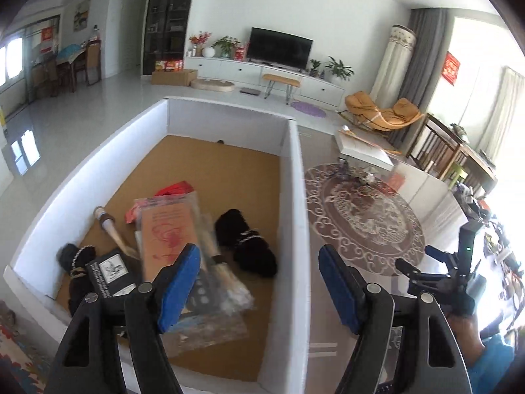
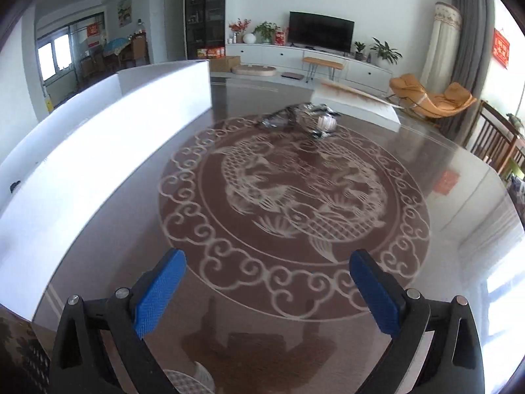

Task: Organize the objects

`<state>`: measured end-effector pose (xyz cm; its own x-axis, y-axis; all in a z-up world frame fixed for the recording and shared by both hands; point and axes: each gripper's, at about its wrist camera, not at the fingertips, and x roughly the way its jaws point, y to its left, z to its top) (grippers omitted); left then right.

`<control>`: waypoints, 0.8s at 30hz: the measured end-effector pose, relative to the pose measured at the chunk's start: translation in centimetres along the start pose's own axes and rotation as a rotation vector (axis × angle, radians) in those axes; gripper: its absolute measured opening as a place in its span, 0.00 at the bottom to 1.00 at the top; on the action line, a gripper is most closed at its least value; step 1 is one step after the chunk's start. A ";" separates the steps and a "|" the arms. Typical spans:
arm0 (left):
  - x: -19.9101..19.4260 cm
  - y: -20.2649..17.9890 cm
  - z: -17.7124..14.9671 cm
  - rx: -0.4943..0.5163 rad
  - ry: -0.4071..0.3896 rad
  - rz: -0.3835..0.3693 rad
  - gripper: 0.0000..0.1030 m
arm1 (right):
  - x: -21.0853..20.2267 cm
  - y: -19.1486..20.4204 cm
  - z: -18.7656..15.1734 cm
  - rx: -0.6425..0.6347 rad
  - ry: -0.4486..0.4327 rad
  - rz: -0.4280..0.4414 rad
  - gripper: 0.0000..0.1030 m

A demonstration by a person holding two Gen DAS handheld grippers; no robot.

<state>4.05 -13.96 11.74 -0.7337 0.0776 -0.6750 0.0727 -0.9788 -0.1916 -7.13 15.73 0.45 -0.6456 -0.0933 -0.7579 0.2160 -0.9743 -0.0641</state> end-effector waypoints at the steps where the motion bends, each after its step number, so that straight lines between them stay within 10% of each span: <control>1: -0.3 -2.1 0.1 0.033 -0.003 -0.037 0.79 | 0.2 -1.8 -0.8 0.029 0.017 -0.030 0.97; 3: -0.4 -5.7 -0.2 0.082 -0.009 -0.106 0.98 | 0.2 -4.4 -1.9 0.080 0.045 -0.070 0.97; 8: 2.9 -12.1 -2.6 0.113 0.061 -0.215 1.00 | 0.8 -6.0 -3.0 0.146 0.078 -0.072 0.97; 24: 17.7 -16.1 -6.2 0.257 0.210 0.095 1.00 | 1.2 -5.6 -2.7 0.158 0.097 -0.059 1.00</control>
<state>-5.91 4.35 -1.60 -0.5749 -0.0055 -0.8182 -0.0579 -0.9972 0.0473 -7.15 21.63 -1.87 -0.5785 -0.0224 -0.8154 0.0575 -0.9983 -0.0133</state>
